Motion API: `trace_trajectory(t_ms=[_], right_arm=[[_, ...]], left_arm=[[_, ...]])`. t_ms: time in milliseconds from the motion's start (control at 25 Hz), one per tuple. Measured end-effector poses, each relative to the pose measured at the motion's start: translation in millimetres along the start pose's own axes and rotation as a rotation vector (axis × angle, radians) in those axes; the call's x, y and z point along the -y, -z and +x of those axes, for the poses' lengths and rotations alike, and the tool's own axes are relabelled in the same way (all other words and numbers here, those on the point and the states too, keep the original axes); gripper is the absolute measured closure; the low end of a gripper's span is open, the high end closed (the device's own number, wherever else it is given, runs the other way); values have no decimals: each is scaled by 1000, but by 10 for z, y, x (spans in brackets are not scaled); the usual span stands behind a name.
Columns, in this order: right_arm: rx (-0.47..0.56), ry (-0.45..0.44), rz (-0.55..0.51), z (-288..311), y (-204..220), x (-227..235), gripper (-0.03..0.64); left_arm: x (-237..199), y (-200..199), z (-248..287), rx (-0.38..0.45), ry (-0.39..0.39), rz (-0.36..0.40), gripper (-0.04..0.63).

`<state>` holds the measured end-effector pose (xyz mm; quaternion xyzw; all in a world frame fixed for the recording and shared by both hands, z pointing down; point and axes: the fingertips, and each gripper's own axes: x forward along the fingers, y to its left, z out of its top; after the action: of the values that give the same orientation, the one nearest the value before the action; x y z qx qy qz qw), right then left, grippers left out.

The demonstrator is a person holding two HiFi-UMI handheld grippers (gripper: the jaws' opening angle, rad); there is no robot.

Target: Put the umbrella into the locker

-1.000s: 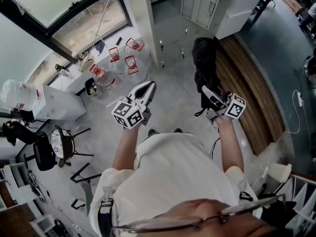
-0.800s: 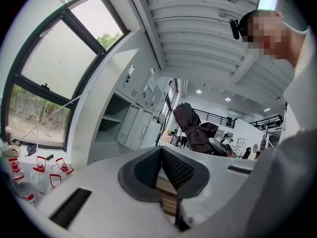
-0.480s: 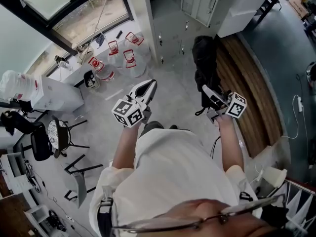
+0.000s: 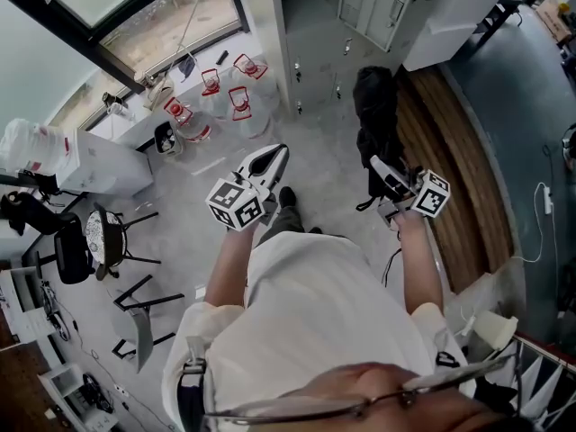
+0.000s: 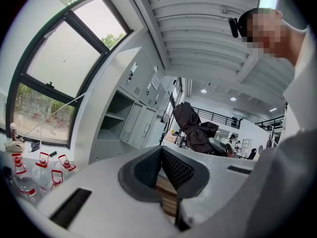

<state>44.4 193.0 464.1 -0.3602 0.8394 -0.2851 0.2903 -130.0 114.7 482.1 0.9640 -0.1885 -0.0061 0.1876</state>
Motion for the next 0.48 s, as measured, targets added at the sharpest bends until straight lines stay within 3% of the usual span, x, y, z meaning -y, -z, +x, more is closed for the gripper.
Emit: trace_trajectory(t_ms=[480], right_arm=[[28,14,-11,382,-295,395,414]], left_arm=[[-524,-234,464,3,36,-6,591]])
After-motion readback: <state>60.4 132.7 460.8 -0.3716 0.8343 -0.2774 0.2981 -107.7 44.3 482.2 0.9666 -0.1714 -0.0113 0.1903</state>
